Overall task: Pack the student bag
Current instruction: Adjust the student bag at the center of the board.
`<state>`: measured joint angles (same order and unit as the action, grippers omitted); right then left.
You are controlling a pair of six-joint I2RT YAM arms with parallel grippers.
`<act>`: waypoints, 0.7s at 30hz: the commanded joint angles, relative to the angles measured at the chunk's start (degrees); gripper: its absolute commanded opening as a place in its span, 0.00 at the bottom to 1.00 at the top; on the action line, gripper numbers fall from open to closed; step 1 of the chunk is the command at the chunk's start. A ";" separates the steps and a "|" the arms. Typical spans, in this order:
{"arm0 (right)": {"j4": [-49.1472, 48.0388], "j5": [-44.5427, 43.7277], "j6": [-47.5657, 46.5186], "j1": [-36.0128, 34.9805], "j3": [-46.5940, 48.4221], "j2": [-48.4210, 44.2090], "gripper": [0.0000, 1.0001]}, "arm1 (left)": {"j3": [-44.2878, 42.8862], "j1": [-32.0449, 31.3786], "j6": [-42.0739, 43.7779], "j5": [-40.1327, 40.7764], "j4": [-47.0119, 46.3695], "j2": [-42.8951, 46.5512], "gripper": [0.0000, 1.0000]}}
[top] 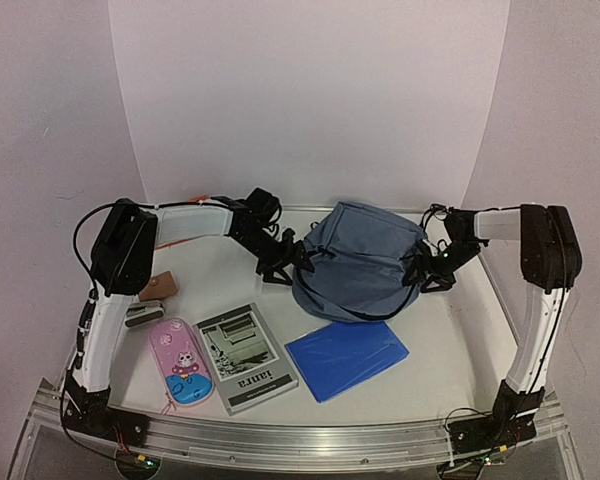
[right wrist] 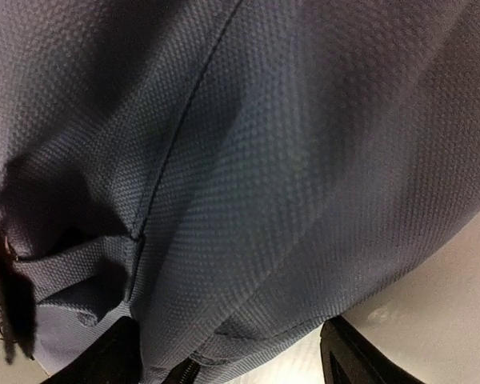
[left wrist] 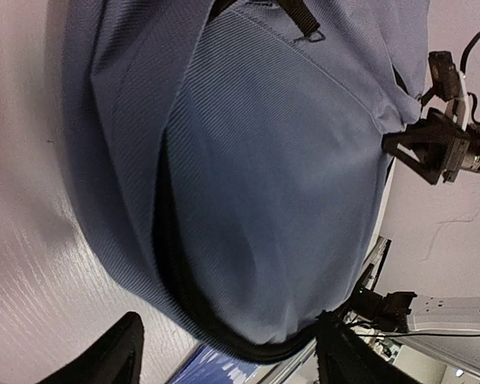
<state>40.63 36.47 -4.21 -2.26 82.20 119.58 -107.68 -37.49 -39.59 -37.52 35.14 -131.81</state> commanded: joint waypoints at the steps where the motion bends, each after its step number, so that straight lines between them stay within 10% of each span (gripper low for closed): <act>1: 2.88 1.04 0.34 -3.86 -7.42 -1.59 0.70 | -3.03 -0.31 0.30 -2.46 -1.53 -1.04 0.63; 10: 7.00 -3.12 -5.02 -3.70 -9.09 -12.35 0.73 | -0.09 -3.04 8.81 -1.78 9.02 4.70 0.35; 17: 12.38 -16.86 -14.21 -1.04 4.06 -15.17 0.94 | 0.40 -1.48 12.70 -3.32 13.58 9.61 0.61; 21: 12.64 -10.63 -15.72 -1.21 9.96 -14.83 0.95 | -1.37 2.61 10.05 -2.34 11.03 8.80 0.69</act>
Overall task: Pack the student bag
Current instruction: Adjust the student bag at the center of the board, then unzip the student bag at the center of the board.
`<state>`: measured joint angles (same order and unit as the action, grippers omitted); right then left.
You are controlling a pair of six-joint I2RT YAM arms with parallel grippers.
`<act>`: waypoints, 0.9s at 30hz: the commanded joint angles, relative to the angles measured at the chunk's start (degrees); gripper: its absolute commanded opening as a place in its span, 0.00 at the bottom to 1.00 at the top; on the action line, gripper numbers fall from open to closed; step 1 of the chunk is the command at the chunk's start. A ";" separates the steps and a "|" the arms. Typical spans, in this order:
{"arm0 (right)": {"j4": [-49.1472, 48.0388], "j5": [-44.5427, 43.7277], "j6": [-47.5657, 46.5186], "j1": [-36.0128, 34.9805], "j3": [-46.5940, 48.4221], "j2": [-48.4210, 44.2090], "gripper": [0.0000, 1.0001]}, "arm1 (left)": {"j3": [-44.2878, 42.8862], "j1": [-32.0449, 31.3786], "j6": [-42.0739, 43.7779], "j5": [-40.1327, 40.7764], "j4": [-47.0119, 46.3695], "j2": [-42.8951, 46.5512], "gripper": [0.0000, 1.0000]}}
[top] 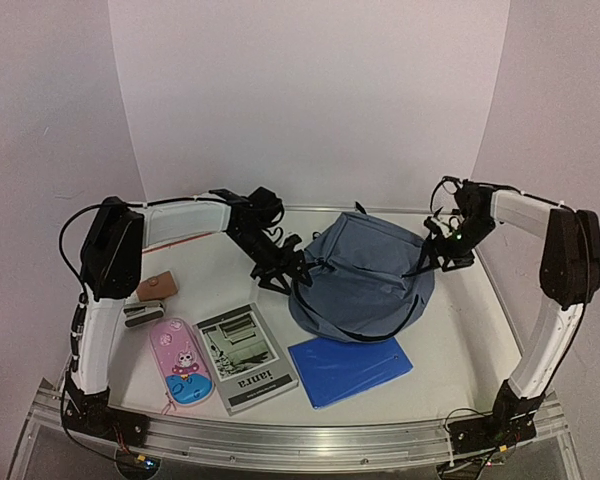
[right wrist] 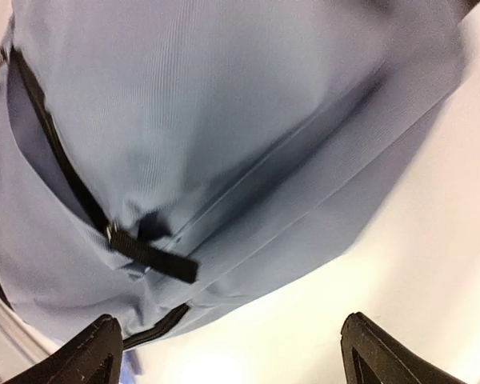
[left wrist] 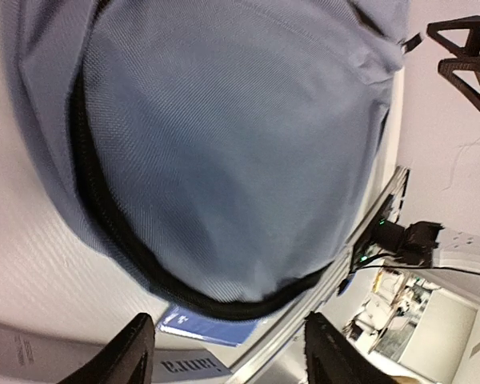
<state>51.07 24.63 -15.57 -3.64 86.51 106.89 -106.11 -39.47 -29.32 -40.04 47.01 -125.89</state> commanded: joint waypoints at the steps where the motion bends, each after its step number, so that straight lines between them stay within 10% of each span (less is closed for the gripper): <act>1: 1.69 3.41 -3.94 -0.59 6.31 -2.08 0.94 | -4.43 5.74 -0.77 0.27 -1.02 1.93 0.69; 16: -13.74 4.93 9.44 -23.46 14.76 9.25 0.74 | -18.97 11.52 -7.76 0.01 -5.75 -11.30 0.75; 27: -17.10 -0.66 13.10 -26.52 20.32 20.81 0.58 | -21.49 11.53 -8.12 -0.98 -7.35 -12.71 0.75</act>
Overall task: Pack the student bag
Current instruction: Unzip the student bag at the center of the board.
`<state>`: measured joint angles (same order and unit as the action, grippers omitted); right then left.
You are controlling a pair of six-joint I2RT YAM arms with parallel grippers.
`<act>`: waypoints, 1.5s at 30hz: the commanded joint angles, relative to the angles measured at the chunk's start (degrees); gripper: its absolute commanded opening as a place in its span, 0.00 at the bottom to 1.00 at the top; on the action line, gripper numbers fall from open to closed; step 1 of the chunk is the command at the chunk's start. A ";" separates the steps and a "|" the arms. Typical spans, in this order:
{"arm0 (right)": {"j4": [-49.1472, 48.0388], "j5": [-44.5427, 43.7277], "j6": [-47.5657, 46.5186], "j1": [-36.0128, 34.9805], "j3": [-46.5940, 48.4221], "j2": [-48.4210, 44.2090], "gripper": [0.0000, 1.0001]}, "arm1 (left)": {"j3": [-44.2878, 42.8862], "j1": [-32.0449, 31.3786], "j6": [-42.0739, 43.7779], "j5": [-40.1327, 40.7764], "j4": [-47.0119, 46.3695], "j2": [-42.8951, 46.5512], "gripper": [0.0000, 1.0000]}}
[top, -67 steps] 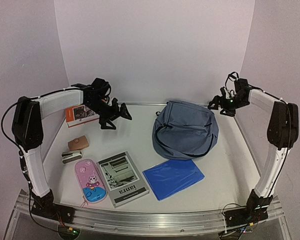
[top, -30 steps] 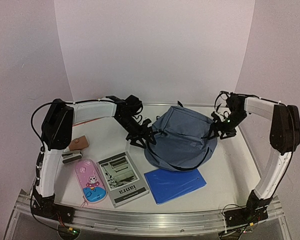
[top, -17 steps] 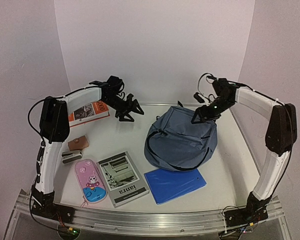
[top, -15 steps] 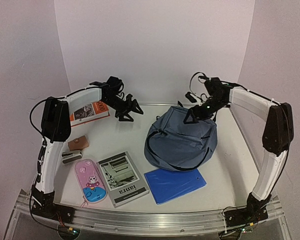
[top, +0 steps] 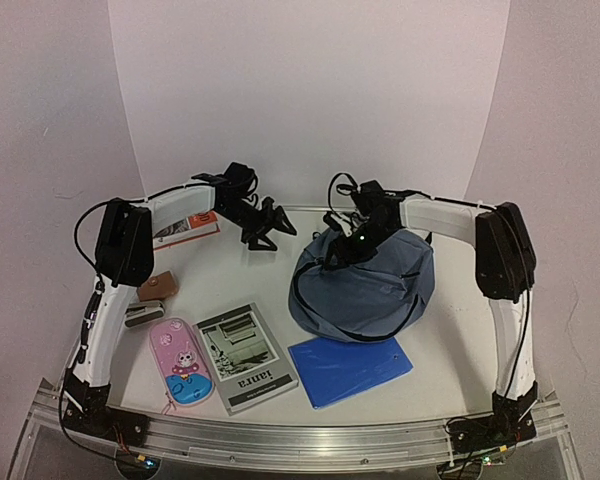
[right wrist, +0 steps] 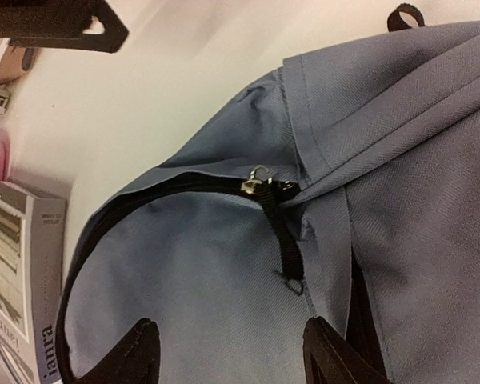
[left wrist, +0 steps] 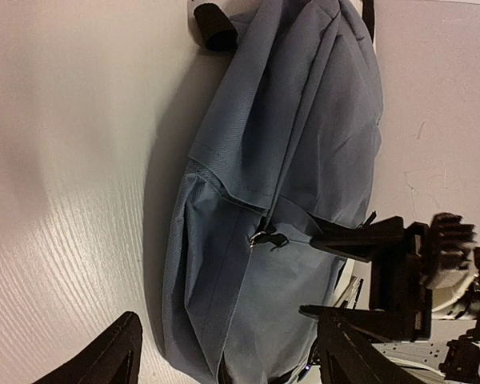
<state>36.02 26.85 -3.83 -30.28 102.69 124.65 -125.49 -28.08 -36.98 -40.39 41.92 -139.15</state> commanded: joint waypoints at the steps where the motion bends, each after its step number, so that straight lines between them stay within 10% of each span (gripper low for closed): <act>1: -2.04 -2.93 1.14 0.12 4.79 4.02 0.57 | -1.79 0.13 -0.49 -0.54 -2.26 0.82 0.75; 27: -2.02 -5.44 -2.32 -0.04 12.71 13.79 0.43 | 1.79 0.08 -1.09 2.10 -2.85 3.63 0.75; 34: -1.95 0.04 -3.53 -0.08 13.57 12.52 0.01 | 1.34 0.13 -1.12 1.93 -3.04 3.56 0.75; 45: -1.71 2.89 -9.22 -0.45 4.87 0.55 0.00 | -1.27 -0.13 -1.75 -0.08 -4.95 1.67 0.75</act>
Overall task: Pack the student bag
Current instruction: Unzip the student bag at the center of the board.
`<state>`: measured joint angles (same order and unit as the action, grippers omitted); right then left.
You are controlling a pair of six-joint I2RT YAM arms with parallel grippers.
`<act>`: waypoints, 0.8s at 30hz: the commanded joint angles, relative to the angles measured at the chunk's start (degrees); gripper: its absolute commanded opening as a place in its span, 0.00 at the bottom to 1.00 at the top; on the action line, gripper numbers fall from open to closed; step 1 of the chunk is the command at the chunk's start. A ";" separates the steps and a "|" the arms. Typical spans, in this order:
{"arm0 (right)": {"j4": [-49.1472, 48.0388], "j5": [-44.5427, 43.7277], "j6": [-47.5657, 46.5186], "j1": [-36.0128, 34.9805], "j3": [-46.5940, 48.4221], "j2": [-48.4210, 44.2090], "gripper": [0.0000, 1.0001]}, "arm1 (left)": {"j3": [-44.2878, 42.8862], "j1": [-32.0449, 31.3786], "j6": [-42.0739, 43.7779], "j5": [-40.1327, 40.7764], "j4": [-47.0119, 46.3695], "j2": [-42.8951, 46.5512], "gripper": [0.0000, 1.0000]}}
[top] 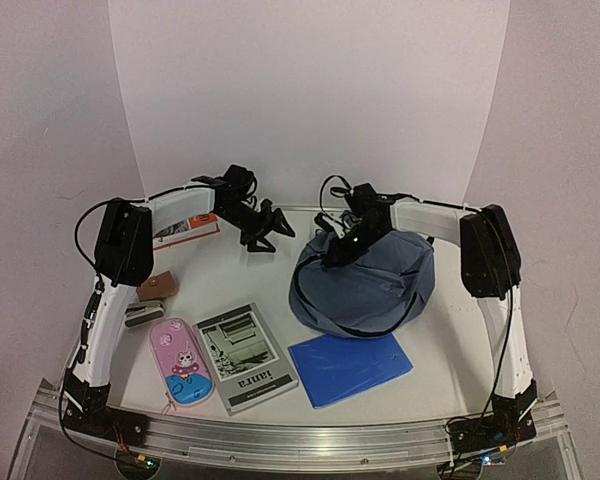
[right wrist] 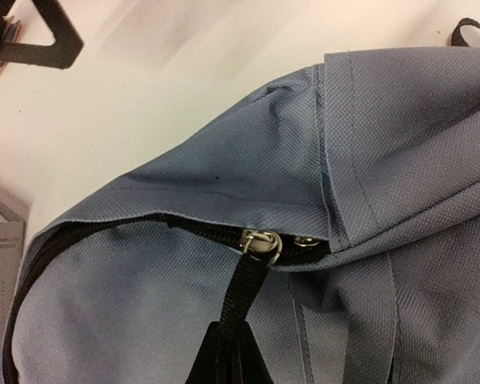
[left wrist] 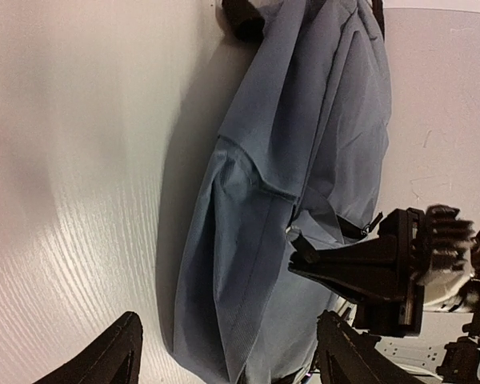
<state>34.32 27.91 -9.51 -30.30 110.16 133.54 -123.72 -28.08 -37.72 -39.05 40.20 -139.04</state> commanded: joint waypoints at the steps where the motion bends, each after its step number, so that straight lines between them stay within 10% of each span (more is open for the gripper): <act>1: 0.07 1.71 -4.37 -0.63 -3.87 -9.22 0.00 | -3.03 -0.19 -1.32 -1.68 -3.88 1.35 0.76; 16: 0.74 2.05 -6.39 -2.91 -10.73 -15.89 0.00 | -3.99 -5.20 -8.40 -7.00 -13.46 -6.77 0.80; 24: 2.35 3.29 -6.47 -3.33 -8.48 -16.21 0.00 | -3.20 -6.91 -11.72 -8.03 -18.51 -8.66 0.60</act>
<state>35.48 29.06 -15.20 -32.84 98.88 121.38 -125.68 -35.09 -46.85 -45.17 27.83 -148.12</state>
